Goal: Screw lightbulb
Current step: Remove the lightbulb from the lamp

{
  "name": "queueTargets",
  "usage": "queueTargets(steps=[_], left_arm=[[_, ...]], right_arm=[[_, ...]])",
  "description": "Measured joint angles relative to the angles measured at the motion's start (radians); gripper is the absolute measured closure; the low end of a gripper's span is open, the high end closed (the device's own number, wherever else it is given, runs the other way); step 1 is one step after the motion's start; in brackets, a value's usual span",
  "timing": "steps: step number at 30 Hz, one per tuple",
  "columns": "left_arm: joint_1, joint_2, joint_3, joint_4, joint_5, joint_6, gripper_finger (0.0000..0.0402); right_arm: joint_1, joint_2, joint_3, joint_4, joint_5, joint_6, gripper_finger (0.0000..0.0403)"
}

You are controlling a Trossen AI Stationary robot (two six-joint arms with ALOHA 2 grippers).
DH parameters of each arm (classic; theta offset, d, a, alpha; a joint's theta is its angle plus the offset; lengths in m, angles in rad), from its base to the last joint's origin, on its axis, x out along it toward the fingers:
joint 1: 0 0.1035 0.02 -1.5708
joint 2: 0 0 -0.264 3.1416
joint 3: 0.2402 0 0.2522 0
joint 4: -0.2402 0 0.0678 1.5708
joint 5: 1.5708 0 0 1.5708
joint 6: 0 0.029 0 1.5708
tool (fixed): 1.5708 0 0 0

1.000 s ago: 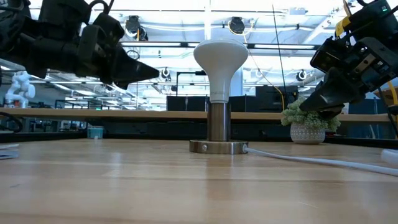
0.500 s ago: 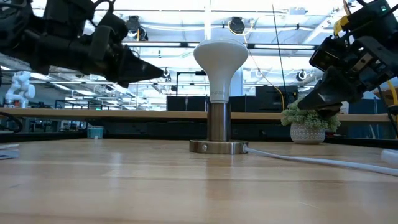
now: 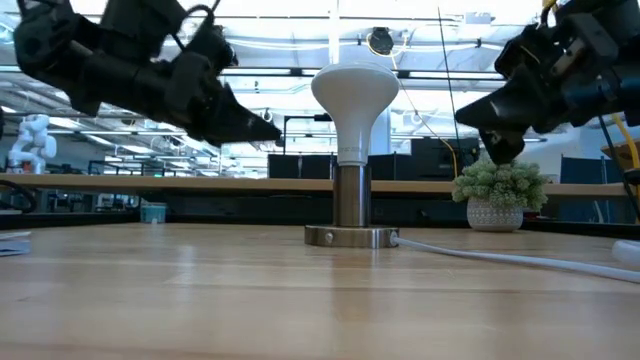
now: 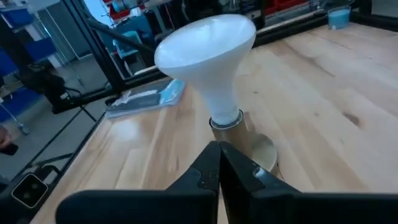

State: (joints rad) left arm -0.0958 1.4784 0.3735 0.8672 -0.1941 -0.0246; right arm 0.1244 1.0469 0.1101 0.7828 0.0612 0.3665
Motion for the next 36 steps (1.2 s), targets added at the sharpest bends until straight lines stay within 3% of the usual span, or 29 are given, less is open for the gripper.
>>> queueTargets(steps=[5, 13, 17, 20, 24, 36], left_arm=[[0.046, 0.106, 0.074, 0.001, 0.004, -0.023, 0.0401], [0.091, 0.246, 0.179, -0.004, 0.011, -0.022, 0.0401], [0.106, 0.250, 0.189, 0.003, 0.161, -0.033, 0.0401], [0.115, 0.250, 0.189, 0.007, 0.220, -0.033, 0.0401], [0.117, 0.250, 0.188, 0.002, 0.175, -0.051, 0.0401], [0.113, 0.250, 0.188, 0.072, 0.176, -0.045, 0.0401]], right_arm=[[0.030, 0.144, 0.041, 0.035, 0.000, 0.046, 0.0403], [0.088, 0.443, 0.254, 0.036, 0.040, -0.039, 0.0403], [0.086, 0.538, 0.342, 0.035, 0.049, -0.087, 0.0403], [0.083, 0.570, 0.389, 0.035, 0.054, -0.128, 0.0403], [0.072, 0.576, 0.405, 0.011, 0.097, -0.146, 0.0403], [0.053, 0.571, 0.404, -0.016, 0.150, -0.169, 0.0403]])
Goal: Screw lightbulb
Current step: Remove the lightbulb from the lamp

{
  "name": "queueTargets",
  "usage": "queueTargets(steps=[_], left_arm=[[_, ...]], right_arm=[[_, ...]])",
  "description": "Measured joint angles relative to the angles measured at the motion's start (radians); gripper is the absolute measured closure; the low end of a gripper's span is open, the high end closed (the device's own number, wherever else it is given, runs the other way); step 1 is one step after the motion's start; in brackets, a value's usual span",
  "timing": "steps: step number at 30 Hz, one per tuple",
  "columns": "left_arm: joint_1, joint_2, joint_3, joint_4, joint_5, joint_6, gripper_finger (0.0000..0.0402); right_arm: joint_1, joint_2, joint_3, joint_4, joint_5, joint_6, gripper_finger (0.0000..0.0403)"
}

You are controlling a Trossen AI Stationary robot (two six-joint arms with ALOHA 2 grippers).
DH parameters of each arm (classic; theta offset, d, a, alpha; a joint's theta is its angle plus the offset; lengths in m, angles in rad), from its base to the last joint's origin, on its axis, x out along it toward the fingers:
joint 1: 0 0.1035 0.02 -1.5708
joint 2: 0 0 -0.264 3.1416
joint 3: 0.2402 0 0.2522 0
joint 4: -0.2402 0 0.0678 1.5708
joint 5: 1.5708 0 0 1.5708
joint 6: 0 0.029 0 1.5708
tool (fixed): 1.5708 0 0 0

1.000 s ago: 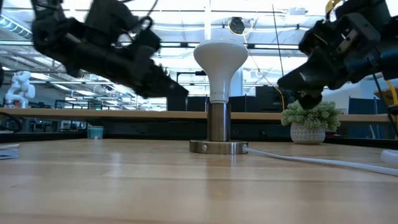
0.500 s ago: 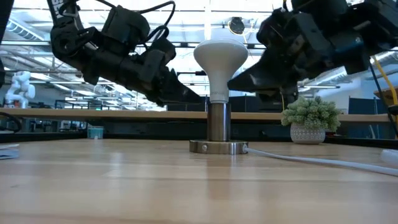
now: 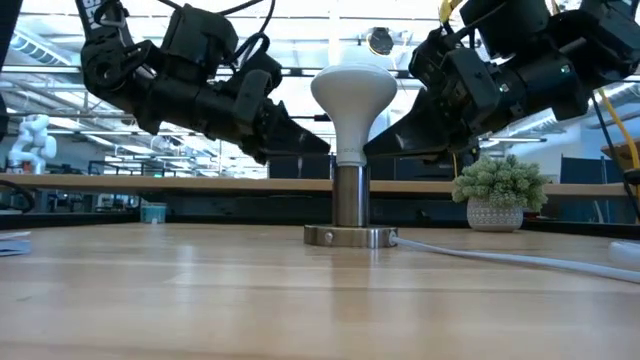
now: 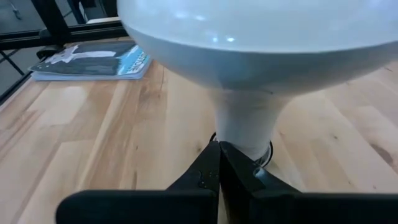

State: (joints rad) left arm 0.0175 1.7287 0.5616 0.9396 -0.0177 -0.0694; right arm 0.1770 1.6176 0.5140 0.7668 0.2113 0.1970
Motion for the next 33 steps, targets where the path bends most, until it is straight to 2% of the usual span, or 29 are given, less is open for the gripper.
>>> queueTargets(steps=[8, 13, 31, 33], left_arm=[[0.010, 0.000, 0.037, -0.030, 0.001, 0.034, 0.0401], [-0.002, 0.000, 0.057, -0.036, 0.048, 0.025, 0.0401], [-0.044, 0.000, 0.057, -0.074, 0.042, -0.011, 0.0401], [-0.050, 0.000, 0.058, -0.073, 0.069, -0.011, 0.0401]], right_arm=[[-0.007, 0.000, 0.000, 0.014, -0.002, 0.000, 0.0403], [-0.012, 0.000, 0.000, 0.017, 0.007, 0.000, 0.0403], [-0.043, -0.001, -0.001, -0.001, 0.047, 0.006, 0.0403], [-0.048, -0.001, -0.001, -0.001, 0.081, 0.011, 0.0403]])
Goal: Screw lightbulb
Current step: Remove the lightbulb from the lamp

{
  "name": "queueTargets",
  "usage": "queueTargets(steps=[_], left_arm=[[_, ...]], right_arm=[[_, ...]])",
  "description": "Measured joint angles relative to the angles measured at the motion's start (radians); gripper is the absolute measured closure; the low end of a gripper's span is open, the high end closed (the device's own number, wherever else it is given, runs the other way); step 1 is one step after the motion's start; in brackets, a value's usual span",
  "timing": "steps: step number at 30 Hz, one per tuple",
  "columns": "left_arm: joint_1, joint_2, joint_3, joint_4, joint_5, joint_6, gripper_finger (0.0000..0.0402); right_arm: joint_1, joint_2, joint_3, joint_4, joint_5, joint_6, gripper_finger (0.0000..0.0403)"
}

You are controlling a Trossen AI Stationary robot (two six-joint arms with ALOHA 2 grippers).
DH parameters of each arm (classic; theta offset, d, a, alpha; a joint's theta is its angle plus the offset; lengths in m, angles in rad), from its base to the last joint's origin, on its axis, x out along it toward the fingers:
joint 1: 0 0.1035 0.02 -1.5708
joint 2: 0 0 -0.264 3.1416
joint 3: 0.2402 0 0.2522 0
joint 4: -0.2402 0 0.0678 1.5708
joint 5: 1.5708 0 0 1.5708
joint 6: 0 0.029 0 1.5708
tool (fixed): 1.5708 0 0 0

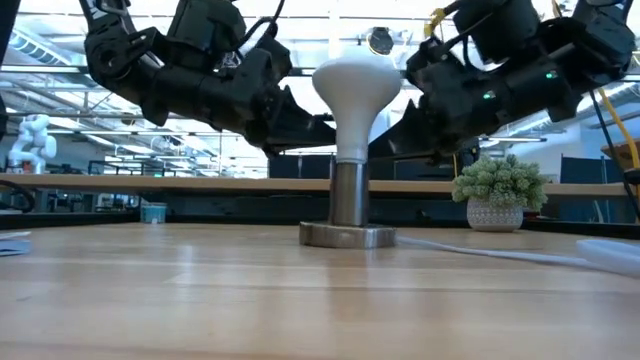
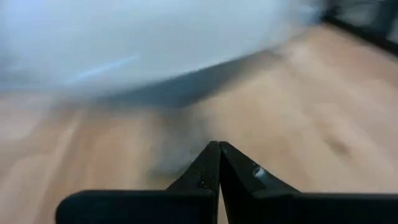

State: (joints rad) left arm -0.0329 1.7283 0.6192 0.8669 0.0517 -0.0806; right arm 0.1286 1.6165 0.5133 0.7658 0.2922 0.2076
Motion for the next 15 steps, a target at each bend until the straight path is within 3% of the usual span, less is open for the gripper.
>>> queueTargets(steps=[3, 9, 15], left_arm=[[-0.018, 0.000, 0.000, -0.005, 0.018, 0.001, 0.0401], [-0.023, 0.000, 0.000, -0.020, -0.034, 0.001, 0.0401], [-0.022, 0.000, 0.000, -0.062, -0.091, 0.001, 0.0401]], right_arm=[[-0.008, -0.001, 0.001, -0.011, 0.059, 0.037, 0.0403], [-0.012, -0.005, 0.001, -0.055, 0.033, 0.079, 0.0403], [-0.009, -0.149, 0.001, -0.414, 0.048, 0.171, 0.0403]])
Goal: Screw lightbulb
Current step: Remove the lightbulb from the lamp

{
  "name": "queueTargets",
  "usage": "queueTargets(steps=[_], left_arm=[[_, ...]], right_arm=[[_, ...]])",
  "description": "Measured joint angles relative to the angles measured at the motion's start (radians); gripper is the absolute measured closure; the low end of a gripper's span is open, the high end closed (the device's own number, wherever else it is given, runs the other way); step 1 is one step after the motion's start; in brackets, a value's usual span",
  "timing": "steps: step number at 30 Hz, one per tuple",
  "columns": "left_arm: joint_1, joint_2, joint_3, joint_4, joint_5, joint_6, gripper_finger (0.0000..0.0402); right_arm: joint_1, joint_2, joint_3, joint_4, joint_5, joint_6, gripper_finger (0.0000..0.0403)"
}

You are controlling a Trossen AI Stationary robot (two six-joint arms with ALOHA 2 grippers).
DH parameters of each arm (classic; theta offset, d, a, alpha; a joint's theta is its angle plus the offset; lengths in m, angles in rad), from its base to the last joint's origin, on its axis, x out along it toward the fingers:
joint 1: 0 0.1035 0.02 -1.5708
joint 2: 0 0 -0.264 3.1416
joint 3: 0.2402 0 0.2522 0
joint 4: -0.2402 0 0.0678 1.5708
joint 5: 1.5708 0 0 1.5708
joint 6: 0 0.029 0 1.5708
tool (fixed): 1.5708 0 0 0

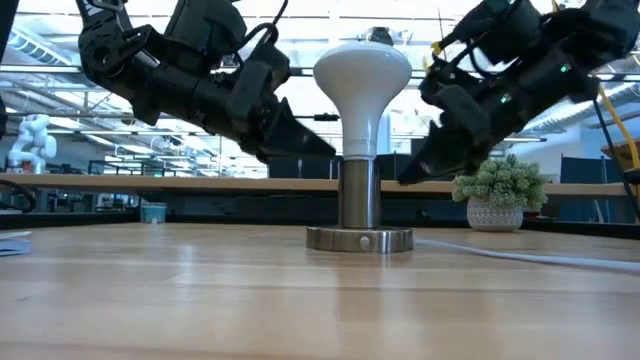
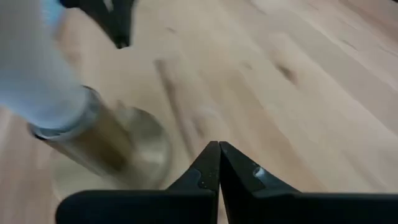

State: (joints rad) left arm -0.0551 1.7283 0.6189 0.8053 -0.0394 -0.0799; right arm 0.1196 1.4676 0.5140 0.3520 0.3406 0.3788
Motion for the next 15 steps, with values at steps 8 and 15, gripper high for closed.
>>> queueTargets(steps=[8, 15], left_arm=[[0.000, 0.000, 0.000, -0.086, -0.021, -0.017, 0.0401], [-0.024, 0.000, 0.000, -0.123, 0.002, -0.027, 0.0401]], right_arm=[[0.146, -0.213, 0.000, -0.383, 0.138, 0.227, 0.0403], [0.330, -0.198, 0.002, -0.475, 0.323, 0.510, 0.0403]])
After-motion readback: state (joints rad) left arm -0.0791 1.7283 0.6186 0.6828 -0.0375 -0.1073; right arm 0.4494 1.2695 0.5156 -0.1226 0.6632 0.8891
